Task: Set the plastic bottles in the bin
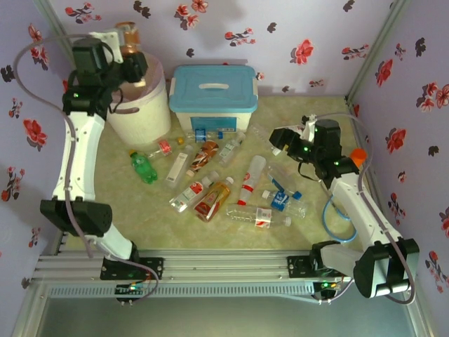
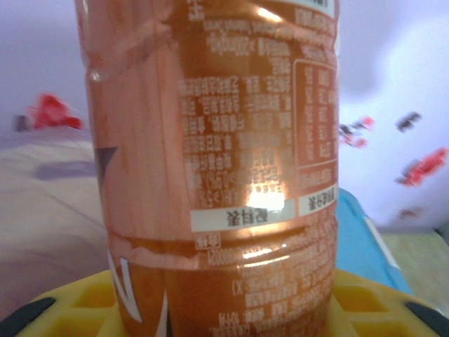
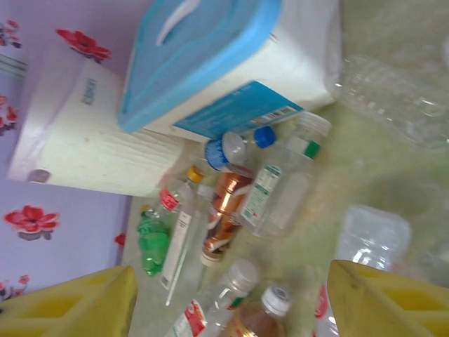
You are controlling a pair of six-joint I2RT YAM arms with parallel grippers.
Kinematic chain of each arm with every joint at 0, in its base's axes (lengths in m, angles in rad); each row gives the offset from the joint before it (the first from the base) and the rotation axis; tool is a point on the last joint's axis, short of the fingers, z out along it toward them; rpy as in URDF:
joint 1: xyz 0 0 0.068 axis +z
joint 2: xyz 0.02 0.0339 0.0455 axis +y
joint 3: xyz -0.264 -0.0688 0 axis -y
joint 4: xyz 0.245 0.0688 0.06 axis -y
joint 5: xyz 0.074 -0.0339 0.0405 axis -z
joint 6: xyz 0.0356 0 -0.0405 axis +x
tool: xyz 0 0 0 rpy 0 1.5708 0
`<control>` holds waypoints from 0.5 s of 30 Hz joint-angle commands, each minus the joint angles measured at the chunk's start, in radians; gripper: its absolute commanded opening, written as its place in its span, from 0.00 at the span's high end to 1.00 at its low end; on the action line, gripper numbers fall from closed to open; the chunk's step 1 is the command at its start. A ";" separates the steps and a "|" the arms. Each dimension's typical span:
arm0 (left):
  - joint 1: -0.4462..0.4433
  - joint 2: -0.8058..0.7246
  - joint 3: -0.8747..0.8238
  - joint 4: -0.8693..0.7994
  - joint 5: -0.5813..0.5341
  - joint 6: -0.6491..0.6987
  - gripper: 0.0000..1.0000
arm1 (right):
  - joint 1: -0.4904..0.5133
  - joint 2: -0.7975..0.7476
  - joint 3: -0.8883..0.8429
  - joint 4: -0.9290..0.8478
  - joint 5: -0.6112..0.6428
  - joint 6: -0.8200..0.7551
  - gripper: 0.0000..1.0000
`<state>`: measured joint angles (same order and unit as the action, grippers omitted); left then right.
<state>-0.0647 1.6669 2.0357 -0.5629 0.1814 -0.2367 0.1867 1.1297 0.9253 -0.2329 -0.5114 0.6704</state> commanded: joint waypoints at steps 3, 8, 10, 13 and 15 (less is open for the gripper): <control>0.085 0.204 0.194 -0.144 -0.032 0.001 1.00 | -0.009 -0.056 -0.017 -0.086 0.050 -0.070 0.28; 0.126 0.351 0.356 -0.216 -0.049 0.027 1.00 | -0.012 -0.081 -0.024 -0.177 0.052 -0.111 0.28; 0.131 0.431 0.467 -0.292 -0.048 0.043 1.00 | -0.013 -0.102 -0.034 -0.204 0.076 -0.119 0.28; 0.131 0.552 0.605 -0.407 -0.048 0.079 1.00 | -0.016 -0.137 -0.059 -0.221 0.098 -0.116 0.28; 0.133 0.596 0.637 -0.440 -0.055 0.104 1.00 | -0.018 -0.163 -0.078 -0.223 0.111 -0.108 0.28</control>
<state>0.0639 2.2204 2.6007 -0.8730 0.1375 -0.1936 0.1791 1.0046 0.8726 -0.4194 -0.4416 0.5823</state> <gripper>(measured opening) 0.433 0.723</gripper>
